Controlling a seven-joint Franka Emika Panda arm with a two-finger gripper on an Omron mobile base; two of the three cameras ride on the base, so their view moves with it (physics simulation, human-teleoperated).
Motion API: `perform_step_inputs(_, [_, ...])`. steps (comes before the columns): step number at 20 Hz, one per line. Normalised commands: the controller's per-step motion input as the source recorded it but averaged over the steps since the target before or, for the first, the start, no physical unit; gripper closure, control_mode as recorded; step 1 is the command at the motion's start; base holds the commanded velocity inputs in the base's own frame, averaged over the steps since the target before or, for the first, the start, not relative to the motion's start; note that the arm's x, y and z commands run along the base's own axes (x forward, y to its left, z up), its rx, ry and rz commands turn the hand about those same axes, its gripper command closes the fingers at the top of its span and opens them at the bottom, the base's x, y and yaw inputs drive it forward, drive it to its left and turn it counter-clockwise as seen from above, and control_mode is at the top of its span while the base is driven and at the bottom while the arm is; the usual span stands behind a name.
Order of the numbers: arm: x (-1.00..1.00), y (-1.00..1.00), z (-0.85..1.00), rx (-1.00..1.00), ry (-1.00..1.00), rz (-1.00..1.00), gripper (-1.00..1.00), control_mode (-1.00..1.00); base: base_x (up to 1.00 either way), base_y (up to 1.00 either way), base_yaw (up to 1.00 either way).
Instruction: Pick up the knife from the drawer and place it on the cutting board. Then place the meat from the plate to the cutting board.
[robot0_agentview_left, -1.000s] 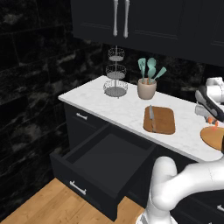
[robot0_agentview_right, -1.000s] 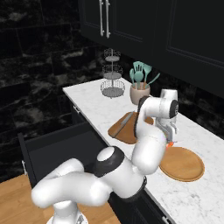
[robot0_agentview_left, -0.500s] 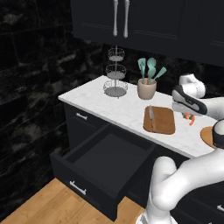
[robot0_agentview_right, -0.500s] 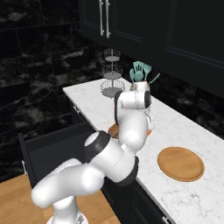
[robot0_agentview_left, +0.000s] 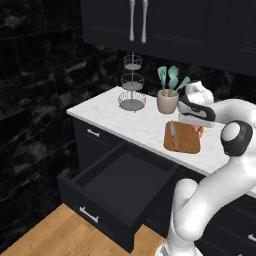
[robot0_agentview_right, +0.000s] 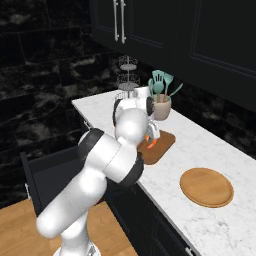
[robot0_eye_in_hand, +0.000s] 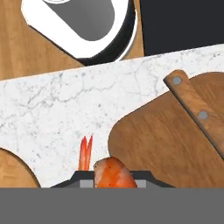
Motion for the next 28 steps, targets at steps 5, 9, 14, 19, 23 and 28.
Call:
perform_step_inputs(5, [0.57,0.00,-0.27,0.04,-0.07,0.13,1.00,-1.00,0.00,0.00,0.00])
perform_step_inputs(9, [0.51,0.00,-0.29,0.02,-0.02,0.10,1.00,-1.00,0.00,0.00,0.00])
perform_step_inputs(14, [0.50,0.00,-0.04,0.00,0.01,0.05,-1.00,-1.00,0.00,0.00,0.00])
perform_step_inputs(19, [0.49,0.00,0.00,0.00,0.05,0.05,-1.00,-1.00,0.00,0.00,0.00])
perform_step_inputs(23, [0.50,0.00,0.00,0.00,0.07,0.04,-1.00,-1.00,0.00,0.00,0.00])
perform_step_inputs(28, [0.29,0.00,0.00,0.00,0.08,0.02,-1.00,-1.00,0.00,0.00,0.00])
